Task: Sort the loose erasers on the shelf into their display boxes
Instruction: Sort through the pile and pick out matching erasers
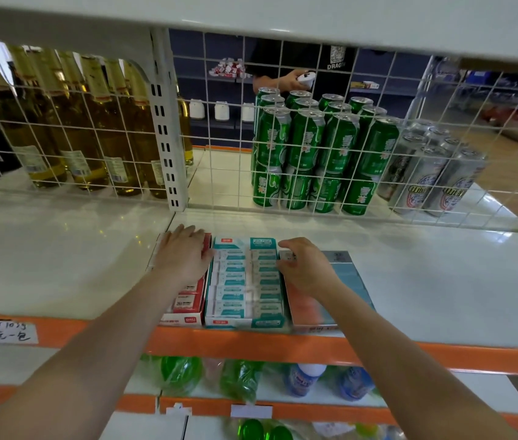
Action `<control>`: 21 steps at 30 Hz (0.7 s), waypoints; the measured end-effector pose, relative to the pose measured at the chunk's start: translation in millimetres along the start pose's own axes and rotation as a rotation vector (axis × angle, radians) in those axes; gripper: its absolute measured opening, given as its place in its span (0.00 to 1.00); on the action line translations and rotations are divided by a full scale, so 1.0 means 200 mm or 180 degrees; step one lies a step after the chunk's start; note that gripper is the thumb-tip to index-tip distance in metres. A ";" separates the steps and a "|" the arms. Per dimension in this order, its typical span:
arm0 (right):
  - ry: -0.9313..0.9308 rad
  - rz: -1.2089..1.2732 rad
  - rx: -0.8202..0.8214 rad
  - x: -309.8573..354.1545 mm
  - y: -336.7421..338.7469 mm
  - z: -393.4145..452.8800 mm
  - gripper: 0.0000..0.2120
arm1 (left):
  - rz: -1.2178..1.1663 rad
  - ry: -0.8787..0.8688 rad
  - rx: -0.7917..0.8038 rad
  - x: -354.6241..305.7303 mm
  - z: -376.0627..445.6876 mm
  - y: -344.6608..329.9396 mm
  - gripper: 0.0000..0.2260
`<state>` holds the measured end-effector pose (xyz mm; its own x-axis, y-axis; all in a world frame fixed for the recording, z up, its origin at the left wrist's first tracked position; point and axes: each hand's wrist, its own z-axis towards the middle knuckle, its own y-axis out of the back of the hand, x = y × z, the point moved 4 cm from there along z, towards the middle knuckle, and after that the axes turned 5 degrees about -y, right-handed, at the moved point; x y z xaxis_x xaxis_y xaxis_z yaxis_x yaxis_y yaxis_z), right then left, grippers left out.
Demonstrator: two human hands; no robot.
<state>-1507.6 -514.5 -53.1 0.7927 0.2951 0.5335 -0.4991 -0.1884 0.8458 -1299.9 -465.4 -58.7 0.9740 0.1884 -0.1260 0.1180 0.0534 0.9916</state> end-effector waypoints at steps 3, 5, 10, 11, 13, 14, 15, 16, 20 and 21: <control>0.0094 0.0150 0.0215 0.02 -0.03 0.07 0.20 | -0.0117 0.0054 0.0097 0.02 0.05 -0.01 0.24; 0.0127 0.0174 0.0274 0.04 -0.05 0.12 0.21 | -0.0282 -0.0080 0.0059 0.01 0.05 -0.02 0.23; 0.0212 -0.0141 0.0477 0.08 -0.09 0.18 0.22 | -0.0472 -0.0285 -0.0058 0.00 0.06 -0.04 0.22; 0.0196 -0.0142 0.0500 0.07 -0.10 0.18 0.22 | -0.0485 -0.0299 -0.0068 0.00 0.06 -0.04 0.21; 0.0172 -0.0107 0.0433 0.06 -0.10 0.18 0.20 | -0.0507 -0.0357 -0.0070 -0.01 0.06 -0.05 0.21; 0.0161 -0.0084 0.0382 0.05 -0.10 0.18 0.20 | -0.0519 -0.0405 -0.0071 -0.02 0.06 -0.05 0.21; 0.0148 -0.0067 0.0343 0.05 -0.10 0.18 0.19 | -0.0533 -0.0455 -0.0061 -0.03 0.06 -0.05 0.20; 0.0139 -0.0060 0.0312 0.04 -0.10 0.18 0.19 | -0.0546 -0.0496 -0.0047 -0.03 0.06 -0.05 0.20; 0.0099 -0.0103 0.0207 0.02 -0.09 0.15 0.18 | -0.0566 -0.0530 -0.0020 -0.05 0.05 -0.06 0.20; 0.0085 -0.0110 0.0179 0.02 -0.09 0.15 0.18 | -0.0556 -0.0529 -0.0020 -0.05 0.05 -0.06 0.20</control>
<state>-1485.6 -537.4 -66.6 0.7991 0.3272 0.5044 -0.4505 -0.2297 0.8627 -1309.3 -477.9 -68.4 0.9574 0.0116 -0.2886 0.2869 0.0772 0.9549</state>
